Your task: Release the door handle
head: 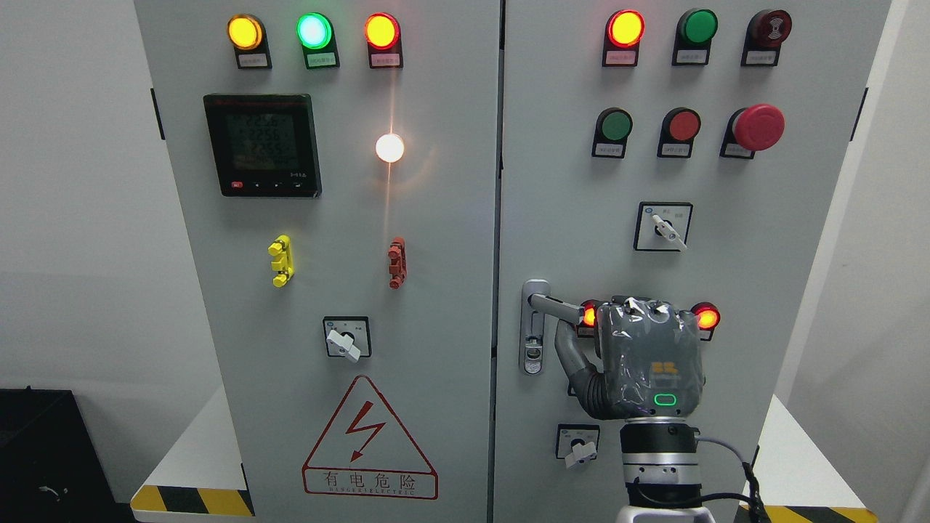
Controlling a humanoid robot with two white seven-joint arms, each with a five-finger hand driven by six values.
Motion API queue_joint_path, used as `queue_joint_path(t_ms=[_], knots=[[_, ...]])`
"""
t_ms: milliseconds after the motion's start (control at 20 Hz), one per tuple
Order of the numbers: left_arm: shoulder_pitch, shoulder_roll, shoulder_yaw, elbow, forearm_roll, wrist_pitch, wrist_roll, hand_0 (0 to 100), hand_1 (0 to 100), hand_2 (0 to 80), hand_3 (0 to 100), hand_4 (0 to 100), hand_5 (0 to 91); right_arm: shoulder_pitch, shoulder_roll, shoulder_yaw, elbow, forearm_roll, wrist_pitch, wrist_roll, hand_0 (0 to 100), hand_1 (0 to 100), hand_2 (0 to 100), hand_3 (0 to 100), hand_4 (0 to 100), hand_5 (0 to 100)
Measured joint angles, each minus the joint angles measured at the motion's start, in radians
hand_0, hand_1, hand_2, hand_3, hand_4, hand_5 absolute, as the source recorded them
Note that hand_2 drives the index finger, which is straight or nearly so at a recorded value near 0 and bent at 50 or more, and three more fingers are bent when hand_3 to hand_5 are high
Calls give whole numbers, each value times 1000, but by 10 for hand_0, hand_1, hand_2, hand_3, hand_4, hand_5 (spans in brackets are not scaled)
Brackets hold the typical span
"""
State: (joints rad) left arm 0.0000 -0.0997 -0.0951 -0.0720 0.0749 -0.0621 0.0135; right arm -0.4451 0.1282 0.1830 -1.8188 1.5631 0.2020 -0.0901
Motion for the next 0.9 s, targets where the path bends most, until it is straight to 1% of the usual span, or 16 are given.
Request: queue_joint_path(t_ms=[351, 551, 651, 701, 801, 901], knots=[[0, 0, 0, 0, 0, 0, 0, 120, 556, 0, 0, 0, 0, 40, 0, 0, -28, 0, -4, -12, 563, 396, 978, 1000, 1000, 1000], [0, 0, 0, 0, 0, 0, 0, 120, 556, 0, 0, 0, 0, 74, -2, -2, -55, -1, -6, -14, 553, 394, 944, 1000, 1000, 1000], [0, 0, 0, 0, 0, 0, 0, 120, 556, 0, 0, 0, 0, 96, -3, -5, -73, -3, -15, -15, 550, 391, 902, 1000, 1000, 1000], [0, 0, 0, 0, 0, 0, 0, 120, 556, 0, 0, 0, 0, 107, -3, -7, -81, -5, -25, -15, 549, 389, 859, 1000, 998, 986], [0, 0, 0, 0, 0, 0, 0, 120, 556, 0, 0, 0, 0, 137, -4, -16, -102, -8, -56, -17, 547, 388, 758, 1000, 931, 902], [0, 0, 0, 0, 0, 0, 0, 120, 556, 0, 0, 0, 0, 171, -4, -32, -127, -14, -96, -19, 543, 387, 627, 873, 852, 815]])
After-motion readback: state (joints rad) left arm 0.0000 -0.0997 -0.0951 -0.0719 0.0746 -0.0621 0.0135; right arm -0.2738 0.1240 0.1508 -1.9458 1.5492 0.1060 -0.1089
